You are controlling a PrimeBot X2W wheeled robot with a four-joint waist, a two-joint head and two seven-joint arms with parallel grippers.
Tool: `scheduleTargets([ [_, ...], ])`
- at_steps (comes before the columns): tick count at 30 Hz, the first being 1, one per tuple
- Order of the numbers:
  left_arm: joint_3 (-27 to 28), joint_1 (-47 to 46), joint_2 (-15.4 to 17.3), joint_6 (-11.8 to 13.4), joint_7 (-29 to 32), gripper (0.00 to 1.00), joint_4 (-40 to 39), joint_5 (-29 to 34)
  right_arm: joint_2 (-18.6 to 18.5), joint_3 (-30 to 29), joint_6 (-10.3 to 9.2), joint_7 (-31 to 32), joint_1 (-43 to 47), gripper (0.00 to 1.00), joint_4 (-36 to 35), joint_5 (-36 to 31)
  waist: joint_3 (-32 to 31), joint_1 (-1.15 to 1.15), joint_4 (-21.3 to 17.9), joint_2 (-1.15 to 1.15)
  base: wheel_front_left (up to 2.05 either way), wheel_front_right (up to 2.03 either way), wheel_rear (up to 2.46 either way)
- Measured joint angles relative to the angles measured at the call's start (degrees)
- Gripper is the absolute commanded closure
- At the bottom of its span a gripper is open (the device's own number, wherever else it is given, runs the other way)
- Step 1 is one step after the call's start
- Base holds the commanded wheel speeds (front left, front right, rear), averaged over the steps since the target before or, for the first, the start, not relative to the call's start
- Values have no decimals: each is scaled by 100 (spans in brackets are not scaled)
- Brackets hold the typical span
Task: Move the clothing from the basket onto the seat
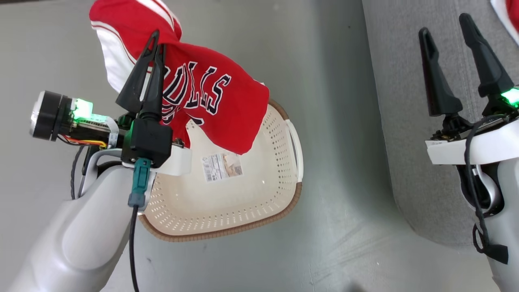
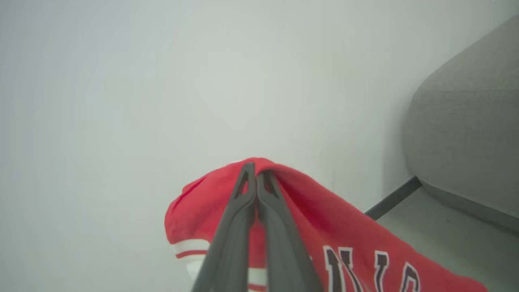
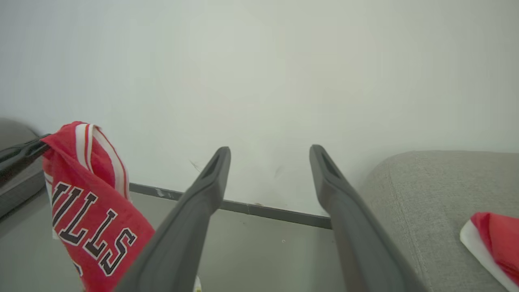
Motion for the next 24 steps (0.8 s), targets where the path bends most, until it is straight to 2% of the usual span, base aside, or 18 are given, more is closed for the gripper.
scheduleTargets([
  [6, 68, 51, 107, -27, -22, 100, -485, -70, -130, 371, 0, 0, 43, 0, 115, 21, -458, 0, 133, 0, 0, 0, 0],
  [10, 60, 247, 209, -198, -22, 100, -622, -222, -226, 593, 0, 0, 211, 0, 193, 90, -782, 0, 209, 0, 0, 0, 0],
  [17, 7, 351, 441, -492, -22, 100, -884, -302, -621, 958, 0, 0, 523, 0, 391, 90, -1360, 0, 316, 0, 0, 0, 0],
  [24, -107, 360, 477, -717, -23, 100, -980, -414, -782, 1543, 0, 0, 762, 0, 544, 293, -1910, 0, 409, 0, 0, 0, 0],
])
